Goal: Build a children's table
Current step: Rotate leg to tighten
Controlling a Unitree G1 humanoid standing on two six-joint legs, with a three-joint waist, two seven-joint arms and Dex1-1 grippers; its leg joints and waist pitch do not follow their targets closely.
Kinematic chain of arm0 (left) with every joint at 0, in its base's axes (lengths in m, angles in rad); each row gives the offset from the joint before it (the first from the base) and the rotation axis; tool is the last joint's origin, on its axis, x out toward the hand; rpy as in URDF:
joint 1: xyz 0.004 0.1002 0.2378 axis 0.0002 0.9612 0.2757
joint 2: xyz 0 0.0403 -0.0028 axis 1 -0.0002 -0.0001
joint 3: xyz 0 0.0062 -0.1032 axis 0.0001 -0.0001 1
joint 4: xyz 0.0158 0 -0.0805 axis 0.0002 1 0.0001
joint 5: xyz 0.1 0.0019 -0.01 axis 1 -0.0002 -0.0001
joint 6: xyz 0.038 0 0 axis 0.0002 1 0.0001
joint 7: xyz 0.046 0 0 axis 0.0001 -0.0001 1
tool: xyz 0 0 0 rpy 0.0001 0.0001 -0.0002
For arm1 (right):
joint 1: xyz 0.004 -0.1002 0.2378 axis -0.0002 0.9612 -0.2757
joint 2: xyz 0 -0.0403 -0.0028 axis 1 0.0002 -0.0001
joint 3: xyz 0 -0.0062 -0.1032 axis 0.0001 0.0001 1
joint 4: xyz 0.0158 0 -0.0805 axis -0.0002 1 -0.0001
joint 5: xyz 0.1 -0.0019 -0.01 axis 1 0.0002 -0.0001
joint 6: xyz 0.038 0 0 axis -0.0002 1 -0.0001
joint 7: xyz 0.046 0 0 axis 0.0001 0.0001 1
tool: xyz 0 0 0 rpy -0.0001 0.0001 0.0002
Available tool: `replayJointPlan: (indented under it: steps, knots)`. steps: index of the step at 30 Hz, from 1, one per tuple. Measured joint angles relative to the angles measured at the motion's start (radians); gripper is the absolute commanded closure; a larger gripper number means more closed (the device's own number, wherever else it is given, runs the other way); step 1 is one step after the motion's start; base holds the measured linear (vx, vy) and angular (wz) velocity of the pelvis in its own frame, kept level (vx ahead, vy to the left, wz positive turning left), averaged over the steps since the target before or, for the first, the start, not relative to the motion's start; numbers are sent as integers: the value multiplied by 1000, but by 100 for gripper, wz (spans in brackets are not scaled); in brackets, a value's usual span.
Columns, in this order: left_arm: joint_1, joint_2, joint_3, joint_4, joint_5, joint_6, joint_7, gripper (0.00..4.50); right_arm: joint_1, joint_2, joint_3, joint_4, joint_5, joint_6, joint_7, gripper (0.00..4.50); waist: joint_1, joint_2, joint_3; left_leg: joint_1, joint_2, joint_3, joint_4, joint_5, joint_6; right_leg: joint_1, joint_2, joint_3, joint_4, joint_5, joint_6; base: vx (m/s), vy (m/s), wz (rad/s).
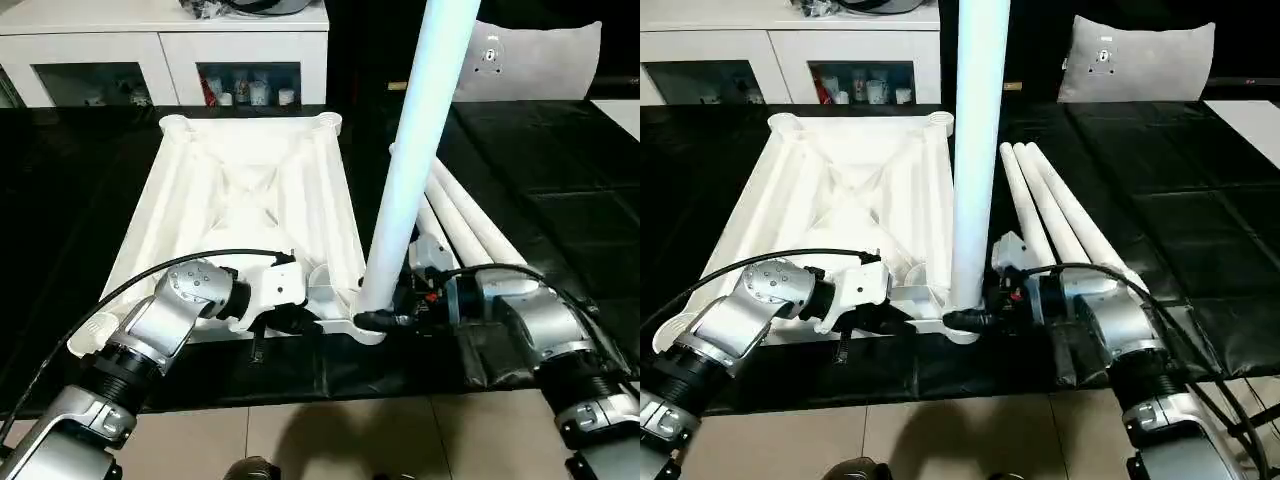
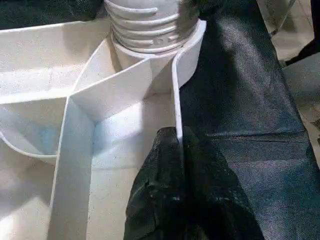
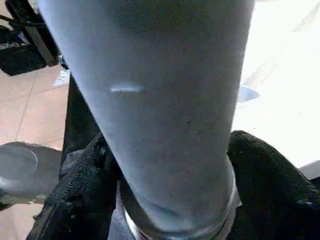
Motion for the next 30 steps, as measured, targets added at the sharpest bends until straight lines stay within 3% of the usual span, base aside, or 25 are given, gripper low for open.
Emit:
replayJointPlan:
  steps: [6, 7, 14, 20, 22, 27, 30]
  knots:
    - [0, 0, 1, 6, 0, -5, -9, 450, 3, 0, 2, -1, -2, -8, 0, 136, 0, 0, 0, 0, 0, 0, 0, 0, 0, 0, 0, 0, 0, 0, 0, 0, 0, 0]
    - [-1, 0, 1, 7, -1, -6, -9, 450, 3, 1, 2, -1, -2, -8, 0, 157, 0, 0, 0, 1, 0, 0, 0, 0, 0, 0, 0, 0, 0, 0, 0, 0, 0, 0]
    - [-1, 0, 2, 8, -1, -4, -9, 450, 4, 4, 1, -1, 0, -1, 0, 181, -1, -1, 0, 1, 0, 0, 0, 0, 0, 1, 0, 0, 1, 0, 0, 0, 0, 0]
    - [26, -10, 34, -36, -27, 122, 9, 450, 27, 48, -18, -26, 5, 48, -61, 184, -8, -2, -1, 7, 0, 1, 0, 0, 0, 4, 0, 1, 1, -1, 2, 0, 0, 0]
    - [41, -21, 64, -59, -31, 210, 59, 450, 26, 87, -33, -17, 1, 73, -146, 184, -23, -3, -1, 13, 0, 2, 0, 0, 0, 9, 1, 2, 1, -1, 1, 0, 0, 0]
    - [57, -194, 183, -96, -25, 482, 357, 450, -62, 261, -145, 132, -25, 109, -566, 184, -93, -5, 1, 16, 0, -5, 3, 0, -1, 10, 0, -8, -9, -2, 3, -11, 3, -4]
    - [57, -266, 204, -110, -20, 541, 475, 450, -94, 303, -172, 172, -37, 113, -693, 185, -112, -3, 5, 16, 1, -13, 2, 0, -1, 18, 0, -22, -25, -2, 3, 0, 0, 0]
